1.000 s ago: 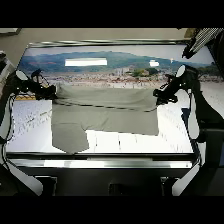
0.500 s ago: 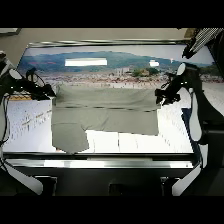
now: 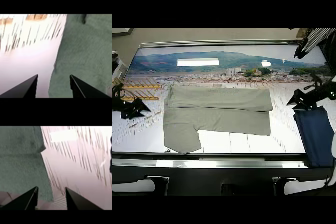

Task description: Fold the clothes and pants, and hang the long-sleeved shirts on hangers.

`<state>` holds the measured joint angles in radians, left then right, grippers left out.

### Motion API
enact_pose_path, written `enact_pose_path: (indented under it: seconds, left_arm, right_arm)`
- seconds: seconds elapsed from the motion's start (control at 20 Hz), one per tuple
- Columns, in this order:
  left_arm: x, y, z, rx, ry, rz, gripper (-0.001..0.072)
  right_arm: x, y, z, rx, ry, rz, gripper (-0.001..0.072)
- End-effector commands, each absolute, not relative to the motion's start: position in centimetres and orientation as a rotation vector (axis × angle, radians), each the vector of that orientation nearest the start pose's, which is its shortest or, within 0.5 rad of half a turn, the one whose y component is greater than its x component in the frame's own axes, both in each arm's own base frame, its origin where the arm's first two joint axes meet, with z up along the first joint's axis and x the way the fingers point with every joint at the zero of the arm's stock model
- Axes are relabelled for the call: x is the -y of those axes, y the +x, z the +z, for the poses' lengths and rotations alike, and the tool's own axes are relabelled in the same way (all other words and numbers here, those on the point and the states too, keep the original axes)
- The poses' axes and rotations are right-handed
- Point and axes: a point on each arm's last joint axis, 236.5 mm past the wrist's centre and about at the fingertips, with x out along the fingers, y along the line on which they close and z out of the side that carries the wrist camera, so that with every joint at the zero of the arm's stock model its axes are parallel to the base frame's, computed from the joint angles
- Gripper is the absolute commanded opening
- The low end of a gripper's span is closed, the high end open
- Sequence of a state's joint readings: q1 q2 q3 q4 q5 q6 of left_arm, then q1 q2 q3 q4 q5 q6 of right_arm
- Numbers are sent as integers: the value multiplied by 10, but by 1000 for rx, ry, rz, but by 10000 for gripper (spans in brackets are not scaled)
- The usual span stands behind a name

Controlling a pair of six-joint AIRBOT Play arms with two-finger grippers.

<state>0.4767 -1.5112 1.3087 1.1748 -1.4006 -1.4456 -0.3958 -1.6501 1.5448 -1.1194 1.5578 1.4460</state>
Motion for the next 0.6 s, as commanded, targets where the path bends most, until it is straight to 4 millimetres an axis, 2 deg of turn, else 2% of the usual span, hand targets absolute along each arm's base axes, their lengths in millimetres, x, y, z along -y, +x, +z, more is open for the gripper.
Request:
enact_pose_path:
  seconds: [0.0, 0.15, 0.3, 0.55]
  left_arm:
    - [-77, 303, -47, -1449, -703, 100, 465]
    - [-55, 270, -74, -1477, -774, 105, 464]
    - [-22, 260, -86, -1485, -844, -18, 464]
    - [-14, 251, -101, -1486, -871, -7, 463]
  right_arm:
    - [35, 365, -14, -1508, 690, 178, 419]
    - [20, 340, -21, -1538, 716, 199, 418]
    - [15, 329, -19, -1523, 715, 189, 418]
    - [11, 330, -5, -1484, 713, 201, 417]
